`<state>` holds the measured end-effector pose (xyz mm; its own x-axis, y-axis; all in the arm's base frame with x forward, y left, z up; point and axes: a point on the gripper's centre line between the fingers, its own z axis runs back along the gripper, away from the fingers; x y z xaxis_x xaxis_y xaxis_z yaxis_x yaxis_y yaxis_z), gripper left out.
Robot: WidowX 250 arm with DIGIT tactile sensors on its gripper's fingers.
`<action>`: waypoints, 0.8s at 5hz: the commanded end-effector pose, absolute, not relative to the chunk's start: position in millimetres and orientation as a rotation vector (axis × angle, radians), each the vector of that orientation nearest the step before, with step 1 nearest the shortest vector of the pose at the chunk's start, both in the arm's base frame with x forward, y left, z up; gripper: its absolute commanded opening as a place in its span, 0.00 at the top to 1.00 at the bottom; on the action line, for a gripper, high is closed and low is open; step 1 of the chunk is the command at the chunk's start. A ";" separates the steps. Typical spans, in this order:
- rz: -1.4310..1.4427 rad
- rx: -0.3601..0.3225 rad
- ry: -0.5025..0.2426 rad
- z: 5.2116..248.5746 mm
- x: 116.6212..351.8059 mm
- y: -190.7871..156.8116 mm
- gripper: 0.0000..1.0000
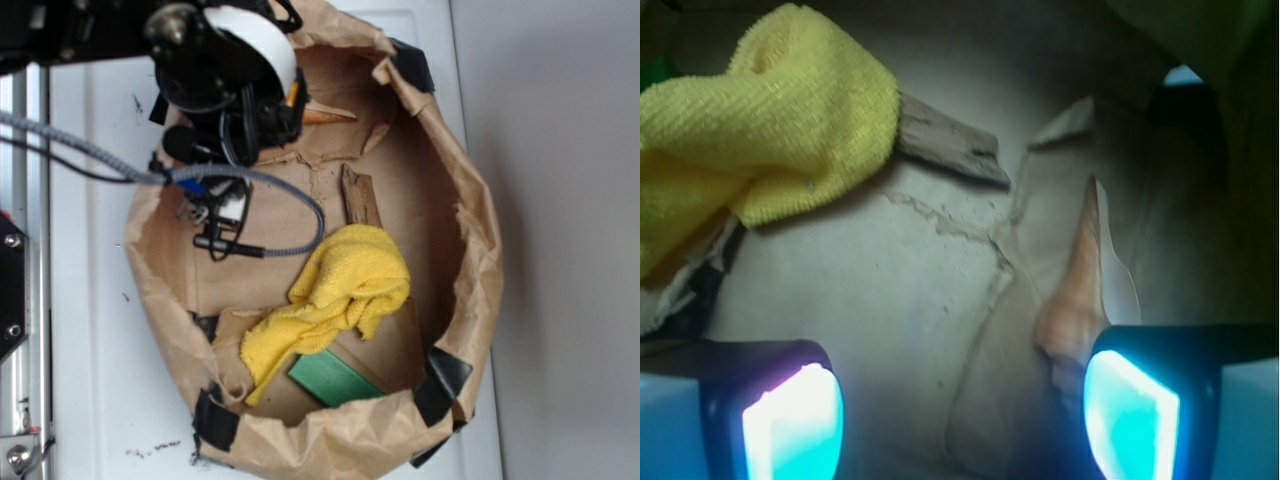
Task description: Grab the shell.
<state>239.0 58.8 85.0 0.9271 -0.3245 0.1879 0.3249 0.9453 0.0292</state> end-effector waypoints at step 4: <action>-0.291 -0.007 -0.242 88.9 254.7 76.5 0.00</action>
<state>247.5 72.7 70.5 0.9416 -0.2855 0.1786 0.2924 0.9562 -0.0131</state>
